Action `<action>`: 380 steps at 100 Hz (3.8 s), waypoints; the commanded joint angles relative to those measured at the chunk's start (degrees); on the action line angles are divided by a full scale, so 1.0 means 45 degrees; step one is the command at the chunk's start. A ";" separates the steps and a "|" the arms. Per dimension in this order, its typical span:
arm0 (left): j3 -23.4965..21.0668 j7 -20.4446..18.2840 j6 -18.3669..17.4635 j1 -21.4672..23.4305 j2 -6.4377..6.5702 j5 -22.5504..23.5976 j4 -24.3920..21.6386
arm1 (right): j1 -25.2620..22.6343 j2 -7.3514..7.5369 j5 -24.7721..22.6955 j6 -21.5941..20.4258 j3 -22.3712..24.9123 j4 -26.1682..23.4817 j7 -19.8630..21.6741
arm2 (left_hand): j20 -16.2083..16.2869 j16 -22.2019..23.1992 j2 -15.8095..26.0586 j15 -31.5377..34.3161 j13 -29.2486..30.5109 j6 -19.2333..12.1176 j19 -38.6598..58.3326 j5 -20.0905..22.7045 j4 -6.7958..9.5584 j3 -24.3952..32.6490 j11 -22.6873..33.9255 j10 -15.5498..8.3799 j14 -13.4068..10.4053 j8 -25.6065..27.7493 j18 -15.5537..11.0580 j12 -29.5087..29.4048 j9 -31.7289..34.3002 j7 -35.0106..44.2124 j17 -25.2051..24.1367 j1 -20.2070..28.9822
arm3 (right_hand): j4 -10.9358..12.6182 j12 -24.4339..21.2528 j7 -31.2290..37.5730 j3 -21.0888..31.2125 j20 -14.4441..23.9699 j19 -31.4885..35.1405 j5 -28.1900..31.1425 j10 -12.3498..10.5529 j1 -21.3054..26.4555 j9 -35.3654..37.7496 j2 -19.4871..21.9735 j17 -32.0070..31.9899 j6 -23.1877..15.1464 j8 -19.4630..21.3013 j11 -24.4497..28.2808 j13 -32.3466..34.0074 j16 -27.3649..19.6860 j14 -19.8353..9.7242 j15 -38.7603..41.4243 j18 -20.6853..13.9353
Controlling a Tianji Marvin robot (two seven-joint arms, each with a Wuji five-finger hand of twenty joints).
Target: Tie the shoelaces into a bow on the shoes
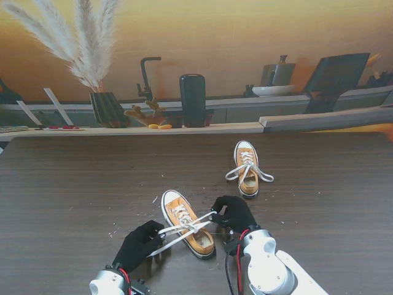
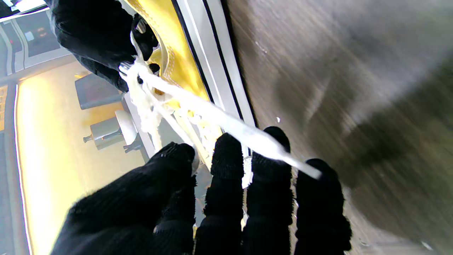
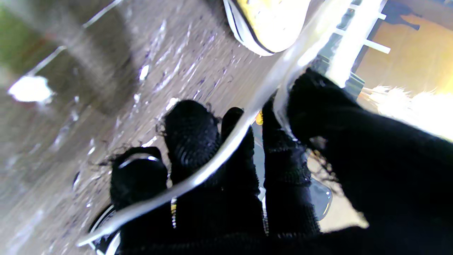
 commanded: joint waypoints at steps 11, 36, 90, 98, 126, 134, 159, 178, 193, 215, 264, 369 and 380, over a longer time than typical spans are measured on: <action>-0.0202 -0.0363 0.0020 0.0253 0.0101 -0.0007 -0.0168 | -0.0252 0.0029 0.0073 0.0222 0.0268 -0.0065 0.0100 | 0.0231 0.0439 0.0434 -0.0041 -0.0251 0.0012 0.0077 -0.0091 0.0030 -0.0452 -0.0026 0.0121 -0.0107 0.0846 0.0346 -0.0089 -0.0257 0.1275 -0.0021 0.0440 | 0.0441 -0.0193 0.0787 0.1296 -0.0062 0.0136 -0.0084 0.0174 0.0629 0.0331 -0.0065 0.0075 -0.0554 -0.0308 -0.0094 0.0077 -0.0050 0.0215 -0.0013 0.0288; -0.0478 -0.0547 -0.0117 0.0544 0.0151 0.0021 -0.0252 | -0.0518 0.0014 0.0161 0.0350 0.0551 -0.0200 -0.0009 | 0.0226 0.0438 0.0446 -0.0039 -0.0247 0.0051 0.0075 -0.0093 0.0035 -0.0423 -0.0022 0.0098 -0.0112 0.0963 0.0355 -0.0078 -0.0253 0.1365 -0.0028 0.0448 | 0.0427 -0.0255 0.1028 0.1590 -0.0068 0.0151 -0.0028 0.0220 0.0678 0.0336 -0.0289 0.0081 -0.0283 -0.0563 -0.0062 0.0103 -0.0059 0.0266 -0.0001 0.0360; -0.0946 -0.0596 -0.0010 0.0823 0.0143 0.0011 -0.0292 | -0.0770 -0.0044 0.0308 0.0606 0.0821 -0.0262 -0.0208 | 0.0215 0.0426 0.0518 -0.0089 -0.0287 0.0193 0.0052 -0.0164 0.0021 -0.0384 -0.0051 0.0152 -0.0096 0.1285 0.0341 -0.0099 -0.0304 0.1541 -0.0059 0.0454 | 0.0295 -0.0471 0.1240 0.1949 -0.0072 0.0173 0.0101 0.0490 0.0945 0.0533 -0.0589 0.0156 0.0568 -0.0788 -0.0200 0.0229 -0.0090 0.0433 -0.0009 0.0580; -0.0985 -0.0620 0.0023 0.0832 0.0145 -0.0009 -0.0291 | -0.0815 -0.0039 0.0257 0.0710 0.0881 -0.0281 -0.0219 | 0.0216 0.0425 0.0532 -0.0098 -0.0303 0.0189 0.0053 -0.0155 0.0024 -0.0396 -0.0061 0.0150 -0.0096 0.1280 0.0353 -0.0112 -0.0313 0.1524 -0.0061 0.0442 | 0.0219 -0.0614 0.1305 0.2058 -0.0091 0.0159 0.0178 0.0585 0.0969 0.0544 -0.0686 0.0248 0.1017 -0.0825 -0.0360 0.0311 -0.0112 0.0360 -0.0044 0.0574; -0.1044 -0.0569 0.0202 0.0951 0.0132 0.0035 -0.0377 | -0.1002 0.0040 0.0022 0.0953 0.1074 -0.0424 -0.0080 | 0.0221 0.0430 0.0496 -0.0082 -0.0262 0.0205 0.0078 -0.0130 0.0029 -0.0390 -0.0078 0.0190 -0.0093 0.1284 0.0325 -0.0136 -0.0273 0.1510 -0.0023 0.0504 | 0.0241 -0.0742 0.1239 0.2056 -0.0157 0.0165 0.0430 0.0612 0.1002 0.0528 -0.0930 0.0343 0.1375 -0.0704 -0.0405 0.0343 -0.0123 0.0193 -0.0059 0.0439; -0.1070 -0.0542 0.0245 0.0983 0.0126 0.0047 -0.0399 | -0.1031 0.0040 -0.0006 0.1030 0.1114 -0.0426 -0.0095 | 0.0222 0.0431 0.0494 -0.0076 -0.0249 0.0233 0.0085 -0.0125 0.0017 -0.0392 -0.0085 0.0203 -0.0079 0.1281 0.0330 -0.0146 -0.0261 0.1515 -0.0015 0.0515 | 0.0227 -0.0763 0.1187 0.2079 -0.0168 0.0170 0.0491 0.0648 0.1058 0.0547 -0.1017 0.0342 0.1402 -0.0721 -0.0429 0.0345 -0.0121 0.0228 -0.0057 0.0438; -0.1217 -0.0355 0.0366 0.1113 0.0071 0.0017 -0.0490 | -0.1121 -0.0011 -0.0034 0.1234 0.1266 -0.0446 -0.0309 | 0.0223 0.0429 0.0489 -0.0070 -0.0241 0.0328 0.0102 -0.0123 -0.0019 -0.0354 -0.0084 0.0241 -0.0035 0.1372 0.0341 -0.0162 -0.0245 0.1672 0.0002 0.0551 | 0.0157 -0.0747 0.1154 0.2186 -0.0193 0.0143 0.0553 0.0704 0.1154 0.0648 -0.1135 0.0336 0.1482 -0.0698 -0.0440 0.0382 -0.0121 0.0338 -0.0062 0.0550; -0.1321 -0.0207 0.0341 0.1171 0.0035 0.0022 -0.0576 | -0.1123 -0.0080 -0.0189 0.1463 0.1330 -0.0418 -0.0651 | 0.0223 0.0433 0.0501 -0.0052 -0.0227 0.0319 0.0109 -0.0158 -0.0020 -0.0328 -0.0082 0.0243 -0.0047 0.1421 0.0348 -0.0161 -0.0262 0.1727 0.0009 0.0530 | 0.0129 -0.0743 0.1175 0.2262 -0.0217 0.0134 0.0592 0.0704 0.1103 0.0742 -0.1202 0.0423 0.1444 -0.0665 -0.0428 0.0455 -0.0131 0.0331 -0.0071 0.0600; -0.1383 -0.0230 0.0508 0.1217 0.0043 0.0098 -0.0661 | -0.1140 -0.0092 -0.0259 0.1637 0.1375 -0.0413 -0.0720 | 0.0224 0.0430 0.0516 -0.0049 -0.0217 0.0339 0.0125 -0.0159 -0.0014 -0.0323 -0.0088 0.0242 -0.0056 0.1421 0.0324 -0.0171 -0.0266 0.1725 0.0029 0.0518 | 0.0115 -0.0752 0.1174 0.2273 -0.0234 0.0129 0.0616 0.0679 0.1121 0.0778 -0.1216 0.0455 0.1480 -0.0664 -0.0432 0.0479 -0.0137 0.0334 -0.0075 0.0636; -0.1437 -0.0198 0.0795 0.1298 0.0035 0.0177 -0.0775 | -0.1162 -0.0094 -0.0354 0.1849 0.1458 -0.0403 -0.0756 | 0.0222 0.0424 0.0532 -0.0054 -0.0233 0.0384 0.0141 -0.0187 -0.0007 -0.0324 -0.0093 0.0266 -0.0050 0.1441 0.0293 -0.0177 -0.0287 0.1733 0.0040 0.0544 | 0.0098 -0.0758 0.1167 0.2260 -0.0255 0.0129 0.0624 0.0691 0.1197 0.0830 -0.1216 0.0493 0.1535 -0.0662 -0.0434 0.0518 -0.0145 0.0329 -0.0082 0.0671; -0.1540 0.0137 0.0972 0.1346 0.0009 0.0749 -0.0745 | -0.1261 -0.0087 -0.0610 0.2013 0.1571 -0.0408 -0.0884 | 0.0155 0.0391 0.0489 -0.0152 -0.0380 -0.0115 0.0130 -0.0383 0.0308 -0.0692 -0.0702 0.0125 -0.0341 0.0381 -0.0085 -0.0507 -0.0595 0.0743 -0.0045 0.0525 | 0.0101 -0.0786 0.0992 0.1905 -0.0340 0.0125 0.0548 0.0680 0.0793 0.0995 -0.0921 0.0651 0.0919 -0.0683 -0.0430 0.0618 -0.0175 0.0284 -0.0136 0.0678; -0.1698 0.0502 -0.0472 0.2193 0.0315 0.3781 -0.2298 | -0.2740 0.0276 -0.3109 -0.0215 0.2148 -0.0861 -0.1835 | -0.1904 -0.3079 0.0780 -1.1457 -0.6995 0.1900 -1.0820 -0.2754 0.1501 -0.7837 -0.6498 -0.0131 -0.0420 -0.8712 -0.0666 -0.7678 -0.6328 -1.0582 -0.5964 -0.1869 | 0.0489 -0.3252 -0.7382 -0.4215 -0.3525 -0.9014 -0.4640 -0.0130 -0.3502 -0.4367 0.2673 -0.8128 0.0356 0.0489 -0.2795 -0.6954 -0.2193 0.1013 -1.0559 -0.0620; -0.1140 0.0520 0.0192 0.2090 0.0410 0.4540 -0.2951 | -0.2882 0.0237 -0.3252 -0.0237 0.1977 -0.0790 -0.2199 | -0.2144 -0.3664 0.0538 -1.2617 -0.7520 0.2093 -1.3447 -0.2508 0.1653 -0.7677 -0.6754 -0.0166 -0.0397 -0.8702 -0.0569 -0.7863 -0.6548 -1.0643 -0.6109 -0.1486 | 0.0560 -0.3311 -0.7474 -0.4476 -0.3999 -0.9784 -0.4671 -0.0212 -0.3409 -0.4363 0.2875 -0.8580 0.0202 0.0552 -0.2941 -0.7160 -0.2439 0.1001 -1.1290 -0.0879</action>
